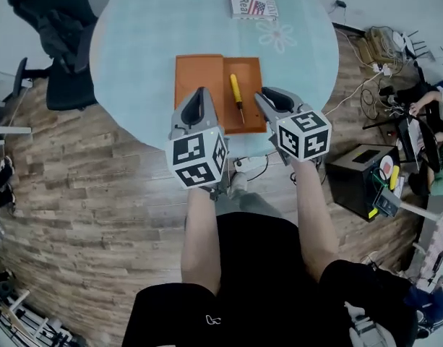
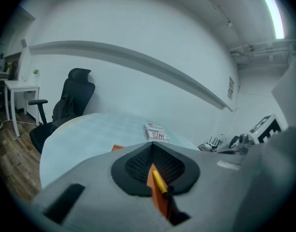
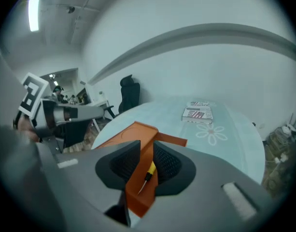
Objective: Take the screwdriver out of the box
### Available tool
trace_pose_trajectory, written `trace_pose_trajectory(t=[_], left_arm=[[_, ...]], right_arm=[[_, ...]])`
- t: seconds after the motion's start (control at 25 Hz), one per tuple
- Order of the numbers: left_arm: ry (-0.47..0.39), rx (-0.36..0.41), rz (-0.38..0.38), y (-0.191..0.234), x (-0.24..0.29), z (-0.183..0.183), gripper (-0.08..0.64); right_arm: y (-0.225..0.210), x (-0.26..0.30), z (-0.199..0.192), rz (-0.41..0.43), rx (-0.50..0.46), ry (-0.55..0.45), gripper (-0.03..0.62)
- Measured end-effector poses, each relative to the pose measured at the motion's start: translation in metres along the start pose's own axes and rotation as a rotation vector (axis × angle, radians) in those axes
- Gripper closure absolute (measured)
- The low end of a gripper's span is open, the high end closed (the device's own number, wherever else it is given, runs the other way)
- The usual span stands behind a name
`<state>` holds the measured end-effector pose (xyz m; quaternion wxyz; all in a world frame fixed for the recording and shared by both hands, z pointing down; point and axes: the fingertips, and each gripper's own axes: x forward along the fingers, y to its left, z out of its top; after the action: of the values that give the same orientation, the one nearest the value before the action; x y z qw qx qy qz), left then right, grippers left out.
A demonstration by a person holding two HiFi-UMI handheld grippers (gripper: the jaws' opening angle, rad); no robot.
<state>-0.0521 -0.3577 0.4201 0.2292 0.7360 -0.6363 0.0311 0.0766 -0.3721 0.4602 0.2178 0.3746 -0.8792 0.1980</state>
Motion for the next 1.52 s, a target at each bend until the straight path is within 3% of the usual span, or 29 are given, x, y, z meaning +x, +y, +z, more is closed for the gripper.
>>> trace_pose_trajectory(t=[0.08,0.16,0.28,0.4,0.52,0.84,1.12,1.32,1.52], left_arm=[[0.009,0.002,-0.026,0.005,0.015,0.004,0.557],[0.014,-0.014,-0.031,0.021,0.026,0.006,0.557],[0.036,-0.062,0.022,0.064,0.035,0.006,0.557],[0.042,-0.104,0.111,0.111,0.036,0.009,0.557],[0.042,-0.125,0.149,0.134,0.035,0.008,0.557],[0.055,-0.082,0.084,0.117,0.051,0.012,0.557],[0.069,-0.032,0.021,0.088,0.055,0.011,0.557],[0.073,-0.03,0.016,0.076,0.052,0.004,0.557],[0.057,-0.008,-0.01,0.043,0.042,0.003,0.557]], right_arm=[[-0.002,0.027,-0.009,-0.012,-0.038,0.13,0.477],[0.001,0.06,-0.026,0.009,-0.091,0.302,0.492],[-0.009,0.096,-0.045,-0.009,-0.139,0.482,0.489],[-0.02,0.119,-0.049,-0.032,-0.128,0.566,0.461],[-0.023,0.135,-0.059,-0.049,-0.114,0.642,0.44],[-0.037,0.16,-0.074,-0.144,-0.021,0.727,0.468],[-0.037,0.157,-0.07,-0.179,0.077,0.662,0.509],[-0.032,0.129,-0.041,-0.159,0.191,0.437,0.509],[-0.011,0.085,0.014,-0.062,0.16,0.147,0.509]])
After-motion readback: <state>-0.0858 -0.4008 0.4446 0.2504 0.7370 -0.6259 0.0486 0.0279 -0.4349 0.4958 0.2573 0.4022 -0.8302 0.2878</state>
